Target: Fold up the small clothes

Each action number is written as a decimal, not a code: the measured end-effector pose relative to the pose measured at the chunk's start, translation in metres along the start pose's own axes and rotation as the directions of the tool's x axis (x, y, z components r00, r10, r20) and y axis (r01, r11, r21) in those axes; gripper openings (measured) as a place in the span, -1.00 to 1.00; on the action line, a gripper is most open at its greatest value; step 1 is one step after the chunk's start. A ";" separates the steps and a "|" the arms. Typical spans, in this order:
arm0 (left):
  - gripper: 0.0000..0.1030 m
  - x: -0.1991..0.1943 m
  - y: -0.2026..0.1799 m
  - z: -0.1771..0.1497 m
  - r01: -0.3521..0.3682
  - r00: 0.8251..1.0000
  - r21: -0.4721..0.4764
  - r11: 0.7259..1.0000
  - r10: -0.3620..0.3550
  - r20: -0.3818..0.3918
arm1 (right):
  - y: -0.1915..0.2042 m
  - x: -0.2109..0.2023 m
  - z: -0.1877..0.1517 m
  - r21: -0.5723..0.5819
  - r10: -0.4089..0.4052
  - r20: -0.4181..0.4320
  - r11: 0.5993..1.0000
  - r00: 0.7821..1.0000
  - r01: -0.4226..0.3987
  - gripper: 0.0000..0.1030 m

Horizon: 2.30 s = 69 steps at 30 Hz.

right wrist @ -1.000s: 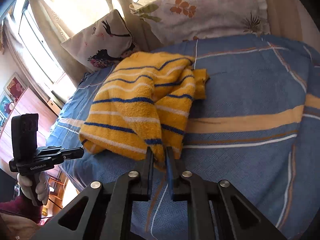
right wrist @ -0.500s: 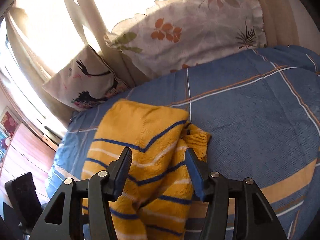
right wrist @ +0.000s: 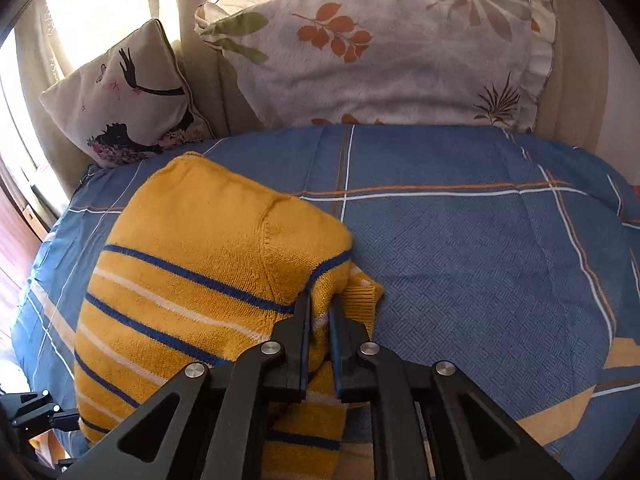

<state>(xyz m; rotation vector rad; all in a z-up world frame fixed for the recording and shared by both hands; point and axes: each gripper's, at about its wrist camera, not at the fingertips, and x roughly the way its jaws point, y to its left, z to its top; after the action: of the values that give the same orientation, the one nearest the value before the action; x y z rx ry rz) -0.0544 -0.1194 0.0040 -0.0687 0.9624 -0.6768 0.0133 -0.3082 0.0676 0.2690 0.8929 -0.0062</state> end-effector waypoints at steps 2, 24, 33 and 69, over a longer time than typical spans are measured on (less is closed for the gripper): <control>-0.23 -0.018 0.013 0.003 0.070 0.997 -0.043 0.997 -0.069 0.030 | -0.007 -0.019 0.002 0.042 -0.002 0.039 0.999 0.999 0.001 -0.51; 0.53 0.003 0.104 0.059 0.260 0.965 -0.398 0.880 -0.231 0.122 | -0.068 -0.044 -0.055 0.312 0.282 0.112 0.900 0.953 -0.303 0.73; 0.50 0.040 0.063 0.080 0.245 0.968 -0.284 0.927 -0.250 0.018 | -0.042 0.036 -0.025 0.383 0.482 0.035 0.803 0.876 -0.457 -0.11; 0.32 -0.098 0.105 0.004 -0.187 0.944 -0.339 0.922 0.264 0.199 | 0.161 0.009 -0.056 -0.133 0.452 -0.179 0.869 0.874 -0.476 -0.50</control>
<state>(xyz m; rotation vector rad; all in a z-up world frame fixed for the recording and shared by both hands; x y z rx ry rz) -0.0363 0.0175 0.0424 -0.3116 0.8199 -0.2858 -0.0052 -0.1387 0.0646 0.3196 0.9450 0.5464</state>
